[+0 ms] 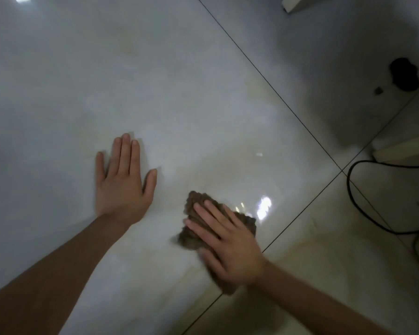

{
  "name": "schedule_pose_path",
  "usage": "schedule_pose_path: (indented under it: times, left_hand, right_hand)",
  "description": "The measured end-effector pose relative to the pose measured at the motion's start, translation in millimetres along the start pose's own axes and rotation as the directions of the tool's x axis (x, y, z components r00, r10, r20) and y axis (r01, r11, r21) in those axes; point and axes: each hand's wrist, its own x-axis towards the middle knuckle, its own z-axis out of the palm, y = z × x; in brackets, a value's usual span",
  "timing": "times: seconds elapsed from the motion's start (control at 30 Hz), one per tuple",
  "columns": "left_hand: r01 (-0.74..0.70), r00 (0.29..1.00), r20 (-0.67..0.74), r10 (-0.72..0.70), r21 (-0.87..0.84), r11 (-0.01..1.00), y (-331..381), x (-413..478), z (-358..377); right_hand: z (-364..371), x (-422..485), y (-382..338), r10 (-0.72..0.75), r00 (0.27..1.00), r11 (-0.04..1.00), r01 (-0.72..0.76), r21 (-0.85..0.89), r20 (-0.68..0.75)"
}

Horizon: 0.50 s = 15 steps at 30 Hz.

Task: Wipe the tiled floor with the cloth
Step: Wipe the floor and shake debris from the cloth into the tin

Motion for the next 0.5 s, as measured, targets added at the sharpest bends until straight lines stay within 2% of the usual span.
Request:
schedule_pose_path:
  times: [0.03, 0.07, 0.13, 0.23, 0.3, 0.37, 0.43, 0.47, 0.5]
  left_hand:
    - [0.000, 1.000, -0.001, 0.000, 0.002, 1.000, -0.6, 1.2, 0.5]
    - [0.001, 1.000, 0.000, -0.001, 0.002, 1.000, -1.7, 1.3, 0.5]
    - [-0.006, 1.000, 0.014, 0.006, 0.006, 1.000, -1.8, 0.4, 0.1]
    - [-0.008, 0.999, 0.033, 0.009, -0.005, 1.000, -1.0, 2.2, -1.4]
    - [-0.004, 0.998, 0.067, 0.007, -0.044, 0.999, -2.8, 6.5, -2.5]
    - [-0.038, 0.995, 0.089, 0.048, -0.112, 0.993, -9.6, 3.5, -7.9]
    - [-0.109, 0.994, 0.005, 0.110, -0.123, 0.986, -18.6, -14.2, -13.8]
    - [-0.125, 0.992, -0.033, 0.122, -0.121, 0.985, -21.5, -29.3, -16.7]
    - [-0.130, 0.991, -0.046, 0.125, -0.134, 0.982, -22.9, -45.9, -18.7]
  right_hand:
    - [-8.2, 0.4, 21.3, -0.080, 0.997, 0.997, 0.081, -0.016, 0.021]
    - [-17.4, 0.3, 44.0, -0.091, 0.996, 0.995, 0.092, -0.040, 0.023]
    - [-36.5, -3.5, 87.1, 0.109, 0.993, 0.991, -0.113, -0.067, -0.054]
    - [-55.0, -9.0, 126.5, 0.466, 0.866, 0.870, -0.486, -0.088, -0.179]
    - [-56.9, -7.8, 132.8, 0.558, 0.806, 0.807, -0.582, -0.098, -0.197]
    - [-51.4, -1.8, 116.3, 0.650, 0.722, 0.725, -0.683, -0.092, -0.237]
    - [-34.1, 1.8, 74.1, 0.734, 0.614, 0.627, -0.777, -0.058, -0.292]
    - [-21.4, 1.8, 40.6, 0.726, 0.624, 0.642, -0.766, -0.039, -0.291]
    - [-6.1, 0.9, 0.2, 0.681, 0.679, 0.701, -0.713, -0.023, -0.275]
